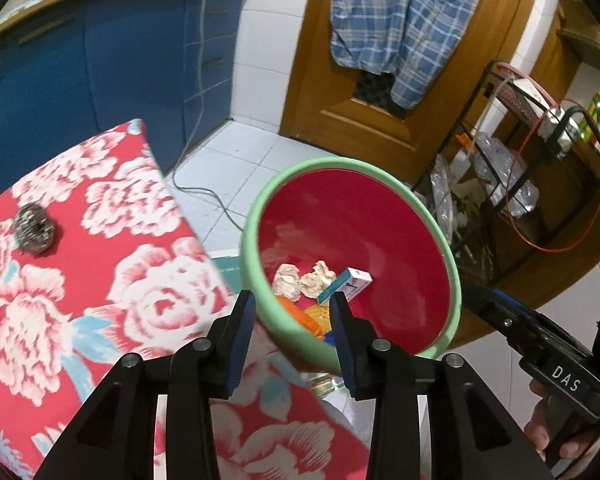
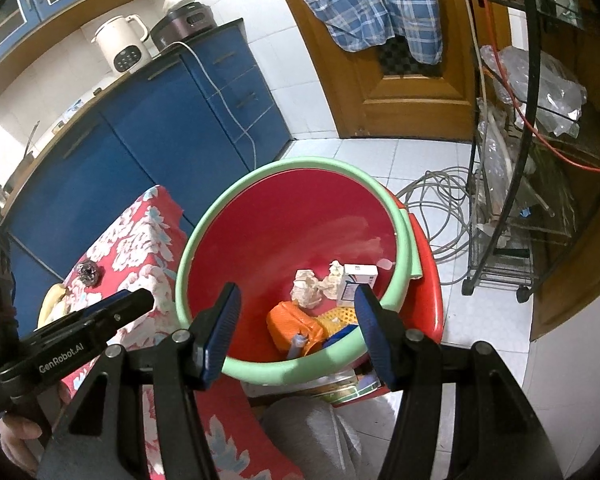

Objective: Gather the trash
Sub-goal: 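Move both open tools back over the table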

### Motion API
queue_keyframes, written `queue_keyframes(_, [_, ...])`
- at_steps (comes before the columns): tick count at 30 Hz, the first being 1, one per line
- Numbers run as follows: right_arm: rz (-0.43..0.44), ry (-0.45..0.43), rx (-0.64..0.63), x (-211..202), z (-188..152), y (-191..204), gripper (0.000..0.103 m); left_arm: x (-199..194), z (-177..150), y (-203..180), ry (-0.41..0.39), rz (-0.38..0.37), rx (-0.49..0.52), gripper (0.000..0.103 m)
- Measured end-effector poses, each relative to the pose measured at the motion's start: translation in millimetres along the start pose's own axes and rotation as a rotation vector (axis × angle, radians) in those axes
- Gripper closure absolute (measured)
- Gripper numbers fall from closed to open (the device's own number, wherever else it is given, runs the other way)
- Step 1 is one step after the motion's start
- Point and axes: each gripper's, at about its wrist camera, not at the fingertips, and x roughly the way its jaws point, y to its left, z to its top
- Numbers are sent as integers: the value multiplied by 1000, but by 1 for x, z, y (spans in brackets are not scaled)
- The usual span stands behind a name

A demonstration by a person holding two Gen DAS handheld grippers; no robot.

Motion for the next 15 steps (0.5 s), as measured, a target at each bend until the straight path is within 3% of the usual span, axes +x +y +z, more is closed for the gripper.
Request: queue_keyframes(15, [51, -3, -71, -9, -7, 45, 40, -41, -15, 59, -57, 78, -114, 64])
